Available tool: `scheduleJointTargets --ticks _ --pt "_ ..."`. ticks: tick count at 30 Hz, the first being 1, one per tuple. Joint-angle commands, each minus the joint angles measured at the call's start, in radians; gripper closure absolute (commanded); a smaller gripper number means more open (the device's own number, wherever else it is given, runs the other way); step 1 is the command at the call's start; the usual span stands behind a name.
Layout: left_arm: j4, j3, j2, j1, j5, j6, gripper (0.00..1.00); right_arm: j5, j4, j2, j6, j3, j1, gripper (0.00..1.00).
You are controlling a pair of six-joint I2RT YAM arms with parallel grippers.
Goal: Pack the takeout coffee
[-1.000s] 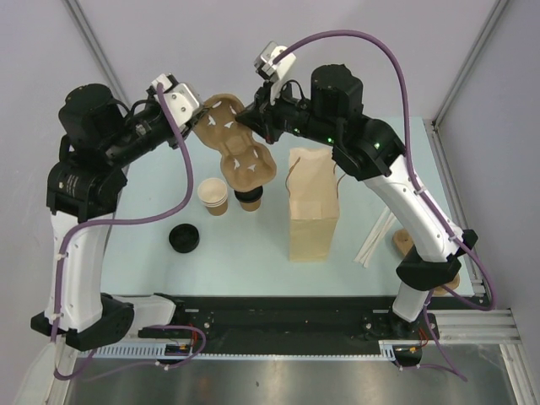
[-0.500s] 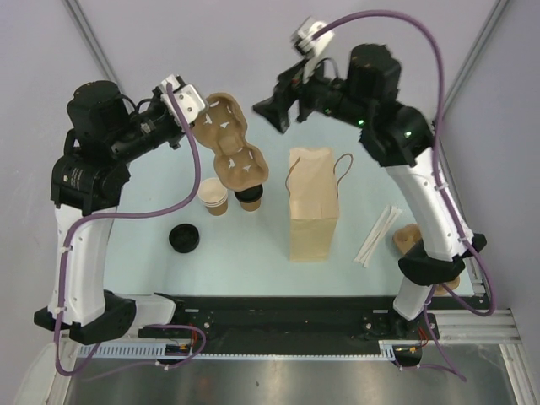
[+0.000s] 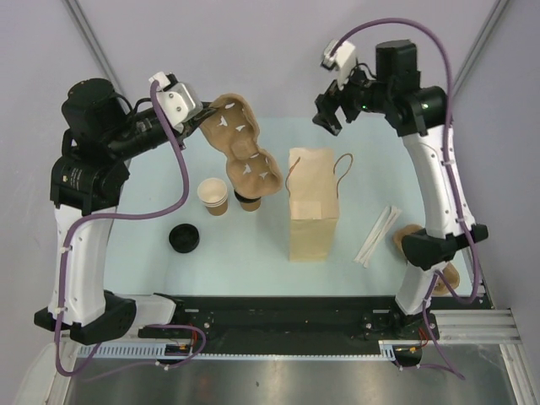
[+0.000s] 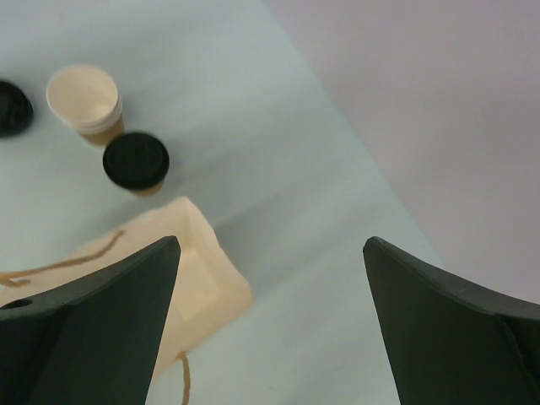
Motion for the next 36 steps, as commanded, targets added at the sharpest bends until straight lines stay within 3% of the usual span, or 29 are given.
scheduleJointTargets --ticks 1,12,16,19,22,23,25,36 --pt "0.060 0.015 -0.012 0.004 0.124 -0.071 1.00 -0.013 -0.194 0.094 -0.209 0.001 -0.006 0.04" --pt "0.051 -0.009 -0.027 -0.140 0.092 -0.047 1.00 -0.034 -0.257 0.212 -0.301 -0.052 0.011 0.09" --pt "0.108 -0.036 -0.030 -0.214 -0.062 -0.038 1.00 -0.037 -0.277 0.226 -0.328 -0.089 0.021 0.16" --pt "0.209 -0.105 -0.044 -0.292 -0.166 -0.028 1.00 -0.031 -0.274 0.231 -0.332 -0.107 0.034 0.35" --pt "0.281 -0.169 -0.059 -0.393 -0.276 0.034 1.00 -0.031 -0.277 0.235 -0.312 -0.094 0.047 0.68" --pt "0.307 -0.206 -0.064 -0.444 -0.344 0.047 1.00 -0.029 -0.278 0.237 -0.303 -0.091 0.048 0.86" --pt "0.368 -0.223 -0.059 -0.475 -0.388 0.062 1.00 -0.028 -0.283 0.231 -0.274 -0.081 0.048 1.00" --pt "0.529 -0.320 -0.009 -0.547 -0.570 0.206 1.00 -0.077 -0.284 0.172 -0.164 -0.083 0.040 1.00"
